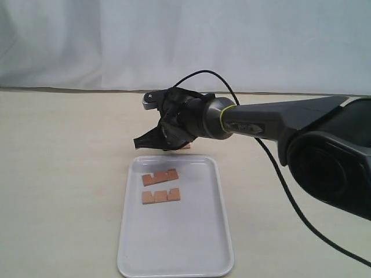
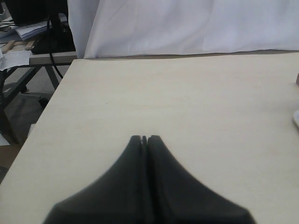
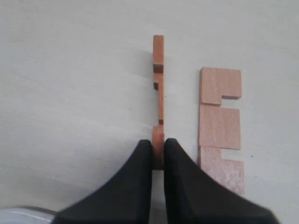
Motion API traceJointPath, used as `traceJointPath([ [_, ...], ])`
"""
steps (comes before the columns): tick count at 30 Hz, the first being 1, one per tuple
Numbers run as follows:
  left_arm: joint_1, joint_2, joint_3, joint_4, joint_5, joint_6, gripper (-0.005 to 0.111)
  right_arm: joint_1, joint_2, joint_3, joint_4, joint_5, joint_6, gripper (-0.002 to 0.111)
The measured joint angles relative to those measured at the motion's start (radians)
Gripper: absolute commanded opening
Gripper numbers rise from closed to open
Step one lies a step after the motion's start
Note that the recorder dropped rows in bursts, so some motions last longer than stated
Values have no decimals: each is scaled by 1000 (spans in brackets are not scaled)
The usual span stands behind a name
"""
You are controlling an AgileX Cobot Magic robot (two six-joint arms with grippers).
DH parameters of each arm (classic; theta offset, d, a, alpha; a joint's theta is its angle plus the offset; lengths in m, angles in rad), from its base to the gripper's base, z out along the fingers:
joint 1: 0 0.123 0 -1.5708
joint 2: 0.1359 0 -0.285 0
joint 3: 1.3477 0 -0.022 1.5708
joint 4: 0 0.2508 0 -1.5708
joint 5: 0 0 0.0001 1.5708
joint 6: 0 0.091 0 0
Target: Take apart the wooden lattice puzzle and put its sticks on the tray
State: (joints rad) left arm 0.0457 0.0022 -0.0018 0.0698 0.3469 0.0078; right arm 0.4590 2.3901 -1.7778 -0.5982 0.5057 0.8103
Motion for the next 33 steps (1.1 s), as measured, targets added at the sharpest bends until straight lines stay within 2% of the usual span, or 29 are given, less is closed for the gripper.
traceJointPath([
  [4,0,0,0,0,0,0,0,19,-58,0,-93,8,7,4],
  [7,0,0,0,0,0,0,0,43,-175,12,-92,29,-108,4],
  [11,0,0,0,0,0,0,0,44,-268,134,-59,12,-180,4],
  [13,0,0,0,0,0,0,0,44,-320,256,-53,-37,-183,4],
  [16,0,0,0,0,0,0,0,36,-389,421,-46,-105,-141,4],
  [25,0,0,0,0,0,0,0,12,-476,727,13,-325,-6,4],
  [33,0,0,0,0,0,0,0,12,-477,836,20,-431,135,4],
])
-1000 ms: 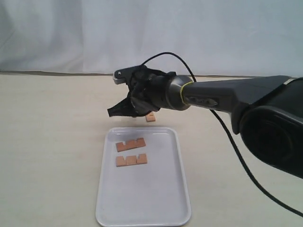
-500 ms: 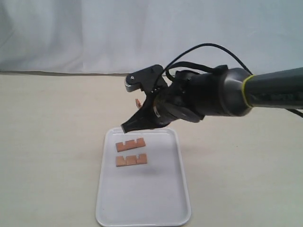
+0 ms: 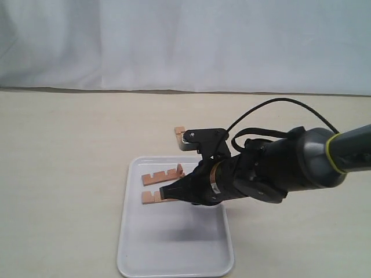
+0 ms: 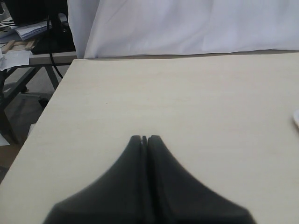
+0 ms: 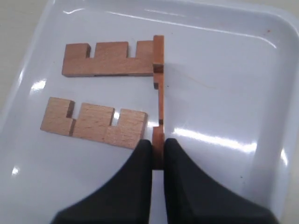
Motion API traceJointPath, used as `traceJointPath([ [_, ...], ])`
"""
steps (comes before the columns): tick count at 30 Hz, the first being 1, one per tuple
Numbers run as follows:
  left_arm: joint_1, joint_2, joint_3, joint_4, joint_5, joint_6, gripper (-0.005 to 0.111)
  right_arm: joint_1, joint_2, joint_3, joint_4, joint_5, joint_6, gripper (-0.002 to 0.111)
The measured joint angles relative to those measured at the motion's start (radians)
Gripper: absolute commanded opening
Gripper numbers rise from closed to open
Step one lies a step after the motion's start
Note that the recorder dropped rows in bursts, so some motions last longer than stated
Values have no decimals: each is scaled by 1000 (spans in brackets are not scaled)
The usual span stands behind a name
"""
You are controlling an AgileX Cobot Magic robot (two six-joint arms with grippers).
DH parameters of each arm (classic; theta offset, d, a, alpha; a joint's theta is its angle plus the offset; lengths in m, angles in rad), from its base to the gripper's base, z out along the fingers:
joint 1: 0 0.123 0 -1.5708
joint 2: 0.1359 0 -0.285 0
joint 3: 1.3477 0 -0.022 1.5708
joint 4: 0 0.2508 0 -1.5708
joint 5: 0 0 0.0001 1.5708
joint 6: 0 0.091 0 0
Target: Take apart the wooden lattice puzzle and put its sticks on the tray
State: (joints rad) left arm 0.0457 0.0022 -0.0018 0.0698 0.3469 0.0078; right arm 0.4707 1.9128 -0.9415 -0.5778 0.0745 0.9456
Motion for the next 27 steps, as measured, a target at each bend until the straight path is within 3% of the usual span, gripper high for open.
traceJointPath([
  [7,0,0,0,0,0,0,0,0,0,9,13,-9,39,5],
  [16,0,0,0,0,0,0,0,-14,-4,-4,16,-4,36,43],
  [19,0,0,0,0,0,0,0,-30,-19,-23,16,19,13,51],
  [27,0,0,0,0,0,0,0,-49,-58,-103,16,93,-173,51],
])
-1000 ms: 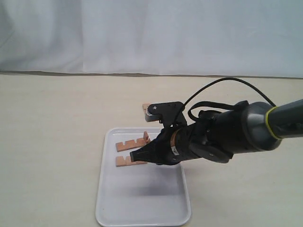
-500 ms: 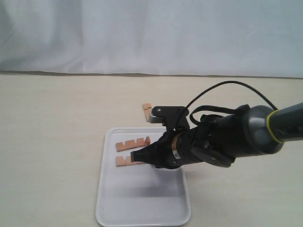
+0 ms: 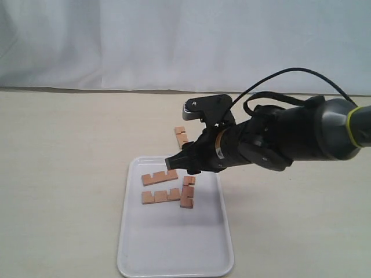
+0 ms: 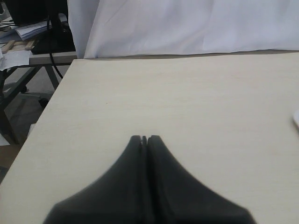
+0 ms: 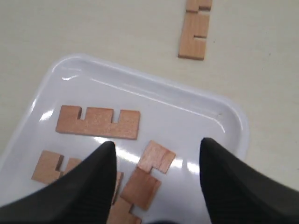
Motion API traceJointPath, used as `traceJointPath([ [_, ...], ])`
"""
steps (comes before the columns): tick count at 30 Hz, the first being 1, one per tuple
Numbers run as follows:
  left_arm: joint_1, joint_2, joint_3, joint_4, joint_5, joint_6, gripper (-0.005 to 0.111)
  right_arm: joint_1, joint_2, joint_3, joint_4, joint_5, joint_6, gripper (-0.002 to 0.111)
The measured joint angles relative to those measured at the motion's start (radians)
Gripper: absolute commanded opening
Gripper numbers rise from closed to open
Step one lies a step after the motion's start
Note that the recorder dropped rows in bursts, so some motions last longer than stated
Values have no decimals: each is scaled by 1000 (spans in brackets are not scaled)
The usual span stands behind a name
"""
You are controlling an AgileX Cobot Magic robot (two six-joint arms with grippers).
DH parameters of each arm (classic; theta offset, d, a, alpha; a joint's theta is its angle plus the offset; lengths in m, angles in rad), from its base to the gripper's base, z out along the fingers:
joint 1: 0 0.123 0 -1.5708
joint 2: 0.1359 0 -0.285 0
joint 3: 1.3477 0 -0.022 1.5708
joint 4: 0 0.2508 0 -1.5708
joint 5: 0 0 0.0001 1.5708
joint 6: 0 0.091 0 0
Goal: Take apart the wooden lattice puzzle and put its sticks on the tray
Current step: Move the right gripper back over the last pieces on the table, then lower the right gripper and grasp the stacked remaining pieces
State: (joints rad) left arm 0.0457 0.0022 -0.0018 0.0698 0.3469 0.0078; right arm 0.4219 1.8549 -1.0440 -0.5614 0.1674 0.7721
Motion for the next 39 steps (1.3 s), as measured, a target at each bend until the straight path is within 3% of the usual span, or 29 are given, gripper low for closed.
traceJointPath([
  [24,0,0,0,0,0,0,0,-2,125,-224,-40,198,-149,58],
  [28,0,0,0,0,0,0,0,-21,193,-350,74,245,-277,58],
  [33,0,0,0,0,0,0,0,-23,306,-610,283,442,-495,58],
  [39,0,0,0,0,0,0,0,-31,419,-862,373,649,-601,58],
])
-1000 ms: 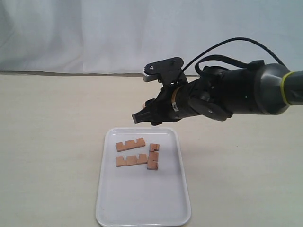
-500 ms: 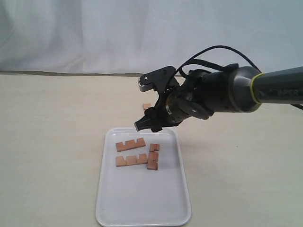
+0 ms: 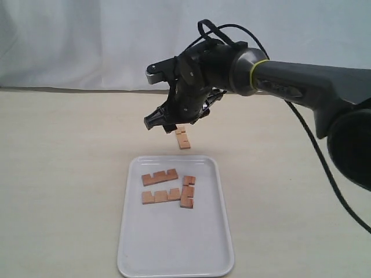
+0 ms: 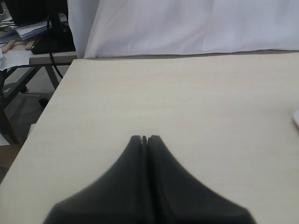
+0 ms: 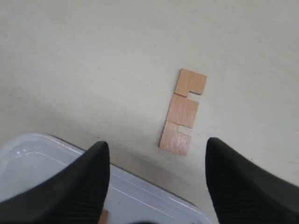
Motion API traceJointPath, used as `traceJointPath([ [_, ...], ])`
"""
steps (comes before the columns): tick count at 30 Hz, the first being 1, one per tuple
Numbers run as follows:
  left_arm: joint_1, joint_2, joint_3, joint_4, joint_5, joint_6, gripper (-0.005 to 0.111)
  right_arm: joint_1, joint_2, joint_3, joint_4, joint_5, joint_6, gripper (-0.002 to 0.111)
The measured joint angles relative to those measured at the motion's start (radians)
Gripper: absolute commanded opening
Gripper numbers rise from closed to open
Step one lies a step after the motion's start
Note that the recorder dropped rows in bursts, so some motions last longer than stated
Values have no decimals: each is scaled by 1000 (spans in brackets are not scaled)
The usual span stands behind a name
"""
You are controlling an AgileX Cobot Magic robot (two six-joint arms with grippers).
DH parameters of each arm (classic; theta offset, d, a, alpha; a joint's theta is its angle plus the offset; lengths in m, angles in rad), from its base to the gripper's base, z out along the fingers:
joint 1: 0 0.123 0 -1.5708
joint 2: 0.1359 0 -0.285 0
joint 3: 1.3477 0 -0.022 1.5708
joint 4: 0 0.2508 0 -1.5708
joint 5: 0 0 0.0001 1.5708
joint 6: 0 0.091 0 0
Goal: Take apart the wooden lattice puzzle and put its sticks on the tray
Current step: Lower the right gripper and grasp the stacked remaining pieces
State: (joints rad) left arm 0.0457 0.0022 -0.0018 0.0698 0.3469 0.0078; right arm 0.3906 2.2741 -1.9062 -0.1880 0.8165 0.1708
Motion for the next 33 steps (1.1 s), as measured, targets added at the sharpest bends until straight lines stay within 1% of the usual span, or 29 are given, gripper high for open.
traceJointPath([
  [3,0,0,0,0,0,0,0,-42,89,-141,116,115,-71,58],
  [6,0,0,0,0,0,0,0,-69,132,-173,167,133,-87,58],
  [14,0,0,0,0,0,0,0,-82,180,-178,179,135,-99,57],
  [33,0,0,0,0,0,0,0,-82,202,-180,177,105,-100,57],
])
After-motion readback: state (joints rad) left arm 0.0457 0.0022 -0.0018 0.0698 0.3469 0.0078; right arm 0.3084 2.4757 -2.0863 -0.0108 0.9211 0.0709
